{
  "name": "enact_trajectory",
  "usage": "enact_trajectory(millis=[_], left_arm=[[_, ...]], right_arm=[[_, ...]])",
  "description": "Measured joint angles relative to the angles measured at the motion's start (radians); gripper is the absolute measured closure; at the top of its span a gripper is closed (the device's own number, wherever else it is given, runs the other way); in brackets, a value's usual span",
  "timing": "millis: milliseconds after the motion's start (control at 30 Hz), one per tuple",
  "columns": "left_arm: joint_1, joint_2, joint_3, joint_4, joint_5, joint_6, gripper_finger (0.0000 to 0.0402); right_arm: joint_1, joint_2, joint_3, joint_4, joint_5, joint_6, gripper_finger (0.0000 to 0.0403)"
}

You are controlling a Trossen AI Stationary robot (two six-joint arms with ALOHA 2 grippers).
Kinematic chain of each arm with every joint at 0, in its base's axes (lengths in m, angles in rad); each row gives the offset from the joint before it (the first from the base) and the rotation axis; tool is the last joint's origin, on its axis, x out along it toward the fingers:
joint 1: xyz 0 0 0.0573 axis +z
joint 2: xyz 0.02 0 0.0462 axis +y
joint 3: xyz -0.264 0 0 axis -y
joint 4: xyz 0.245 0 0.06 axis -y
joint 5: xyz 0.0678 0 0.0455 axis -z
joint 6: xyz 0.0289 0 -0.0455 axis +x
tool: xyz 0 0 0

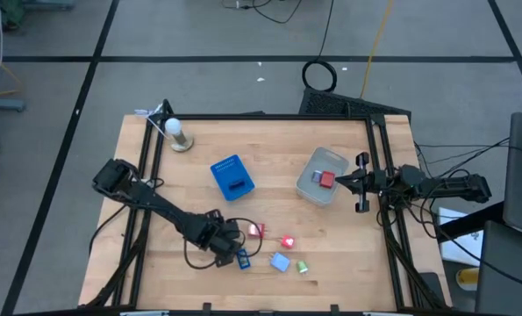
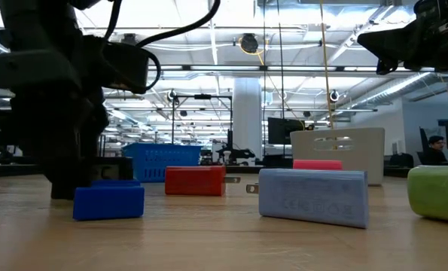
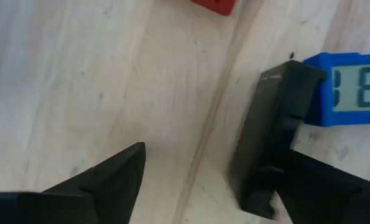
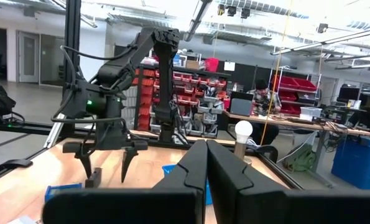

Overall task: Pick & Place Office items
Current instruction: Put the black digital clock into the blue bin

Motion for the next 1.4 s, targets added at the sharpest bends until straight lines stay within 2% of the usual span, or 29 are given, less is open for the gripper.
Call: enact_trajectory(millis=[133, 233, 533, 733, 933, 1200, 1400], left_arm=[[0.000, 0.000, 0.000, 0.000, -0.012, 0.045, 0.0113], [0.000, 0.000, 0.000, 0.001, 0.007, 0.064, 0.0156], [0.020, -0.011, 0.000, 0.002, 0.117, 0.075, 0.0349], [0.038, -0.072, -0.001, 0.076, 0.108, 0.165, 0.0350], [0.035, -0.220, -0.001, 0.079, 0.007, 0.214, 0.0348], [0.015, -0.534, -0.070, 0.077, -0.155, 0.248, 0.0348], [-0.019, -0.819, -0.240, 0.077, -0.324, 0.196, 0.0348]], right_arm=[[0.000, 0.000, 0.000, 0.000, 0.000, 0.001, 0.0402], [0.000, 0.000, 0.000, -0.001, 0.000, 0.001, 0.0402], [0.000, 0.000, 0.000, -0.001, 0.000, -0.001, 0.0401], [0.000, 0.003, 0.000, -0.010, 0.000, 0.008, 0.0402], [0.000, 0.019, 0.000, -0.011, -0.001, 0.057, 0.0402], [0.000, 0.034, 0.000, -0.016, -0.003, 0.111, 0.0401], [0.000, 0.036, 0.000, -0.017, -0.001, 0.133, 0.0401]])
